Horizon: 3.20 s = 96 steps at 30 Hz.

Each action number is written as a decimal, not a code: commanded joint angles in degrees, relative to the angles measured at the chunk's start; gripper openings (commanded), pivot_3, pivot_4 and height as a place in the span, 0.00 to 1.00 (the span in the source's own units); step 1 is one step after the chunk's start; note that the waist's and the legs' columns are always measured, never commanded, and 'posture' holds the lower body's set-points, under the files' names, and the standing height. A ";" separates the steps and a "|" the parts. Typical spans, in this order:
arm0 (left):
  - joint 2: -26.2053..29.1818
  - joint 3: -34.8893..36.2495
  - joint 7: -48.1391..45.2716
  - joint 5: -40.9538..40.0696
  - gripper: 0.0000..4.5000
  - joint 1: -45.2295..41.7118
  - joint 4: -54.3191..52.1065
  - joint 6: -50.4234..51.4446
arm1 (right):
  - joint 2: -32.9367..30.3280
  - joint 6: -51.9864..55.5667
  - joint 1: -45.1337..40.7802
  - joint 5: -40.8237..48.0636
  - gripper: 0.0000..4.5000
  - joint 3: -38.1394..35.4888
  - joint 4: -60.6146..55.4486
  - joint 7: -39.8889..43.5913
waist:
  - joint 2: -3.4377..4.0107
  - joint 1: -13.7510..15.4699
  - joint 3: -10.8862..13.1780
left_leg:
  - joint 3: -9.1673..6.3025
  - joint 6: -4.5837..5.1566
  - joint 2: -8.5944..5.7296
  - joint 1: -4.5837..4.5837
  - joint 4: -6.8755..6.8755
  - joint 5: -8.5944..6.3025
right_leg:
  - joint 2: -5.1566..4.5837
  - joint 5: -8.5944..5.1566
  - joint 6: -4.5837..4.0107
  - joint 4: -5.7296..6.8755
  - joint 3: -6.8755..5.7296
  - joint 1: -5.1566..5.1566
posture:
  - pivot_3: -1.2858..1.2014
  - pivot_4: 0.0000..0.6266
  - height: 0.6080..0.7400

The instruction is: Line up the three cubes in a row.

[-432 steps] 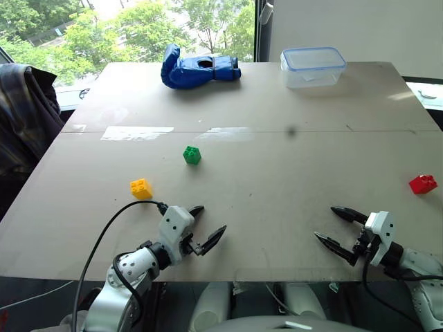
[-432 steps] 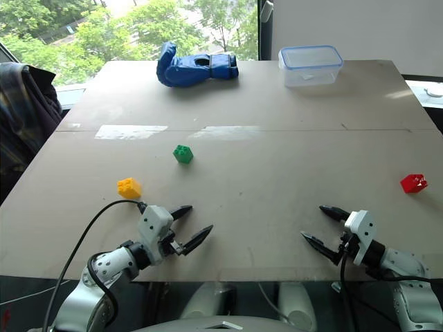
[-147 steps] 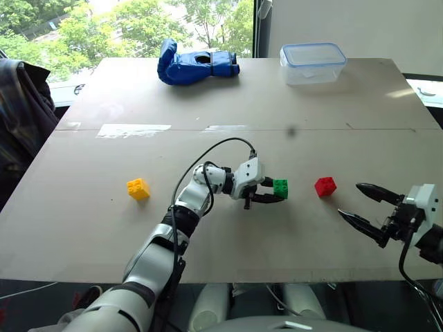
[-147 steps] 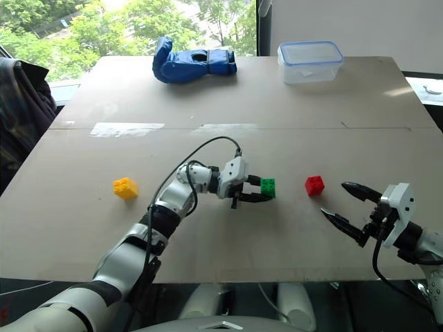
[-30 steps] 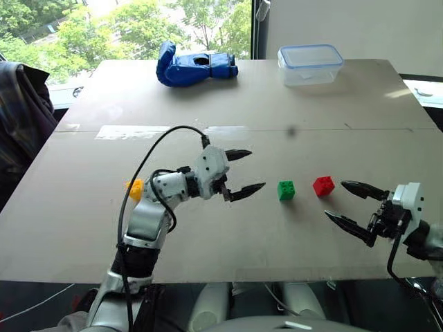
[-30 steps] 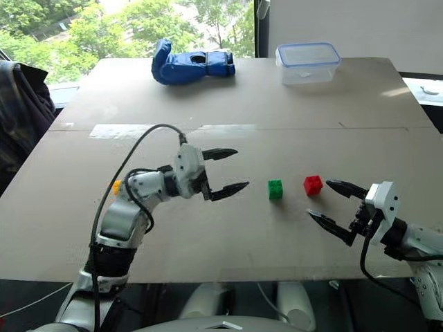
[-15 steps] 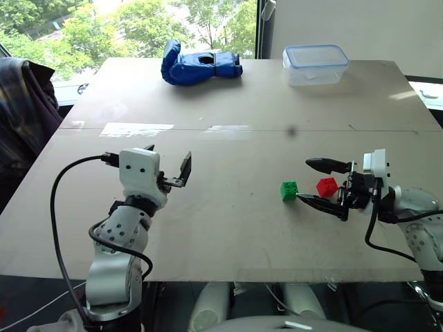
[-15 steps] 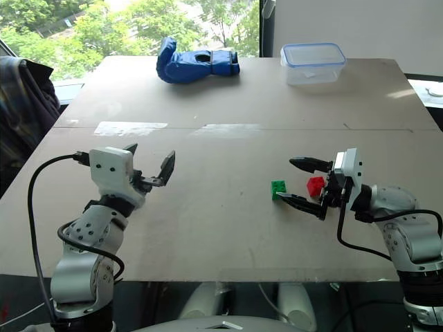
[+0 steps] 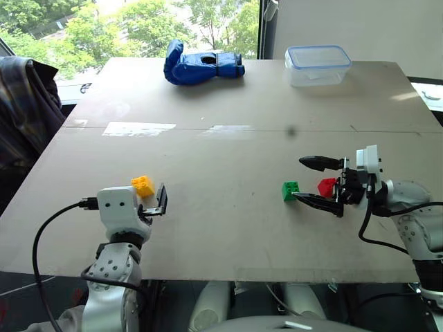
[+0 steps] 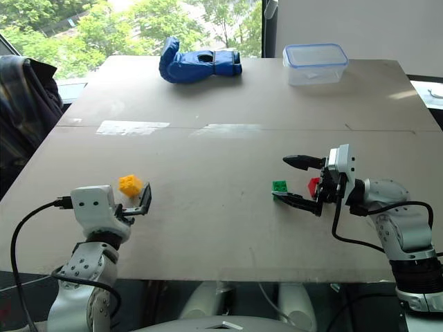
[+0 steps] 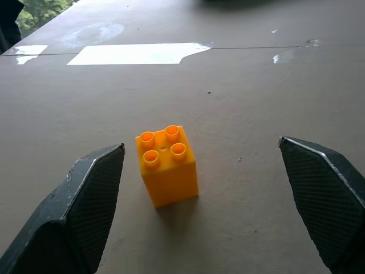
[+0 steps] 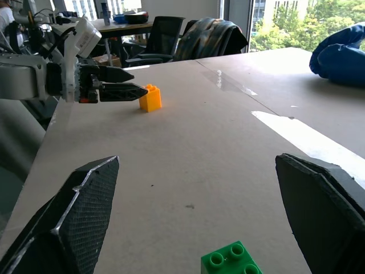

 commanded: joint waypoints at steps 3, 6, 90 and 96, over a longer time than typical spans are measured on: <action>2.77 0.52 -2.88 -1.15 0.99 -0.89 6.14 -5.68 | -0.13 -0.58 0.25 0.09 1.00 -0.84 -2.27 -0.25 | 0.00 0.01 0.00 | -0.01 0.00 0.00 -0.01 0.00 0.00 | -0.01 0.00 0.00 -0.02 -0.01 0.00 | 0.52 0.24 1.00; 3.33 1.01 -3.14 -1.89 0.99 -2.18 9.51 -7.28 | -0.06 -0.44 0.68 0.37 1.00 -1.15 -3.01 -0.56 | 0.00 0.02 0.00 | -0.04 0.00 0.00 -0.01 0.00 0.00 | -0.02 0.00 0.00 -0.01 -0.03 0.00 | 0.52 0.24 1.00; 12.39 -31.21 -75.92 -0.24 0.29 -57.23 84.11 -44.39 | -2.70 -3.71 23.73 -0.05 1.00 -12.43 -14.58 -7.45 | -0.05 -1.40 0.06 | -0.07 0.02 -0.24 -0.02 0.00 0.00 | 0.09 0.00 0.04 0.07 -0.10 -0.01 | 0.52 0.24 1.00; 12.88 -30.62 -73.97 -0.46 0.29 -54.46 80.75 -43.10 | -2.95 -3.80 22.45 -0.28 1.00 -12.19 -13.56 -6.60 | -0.05 -1.40 0.05 | -0.07 0.02 -0.22 0.00 0.00 0.00 | 0.09 0.00 0.04 0.08 -0.09 0.00 | 0.52 0.24 1.00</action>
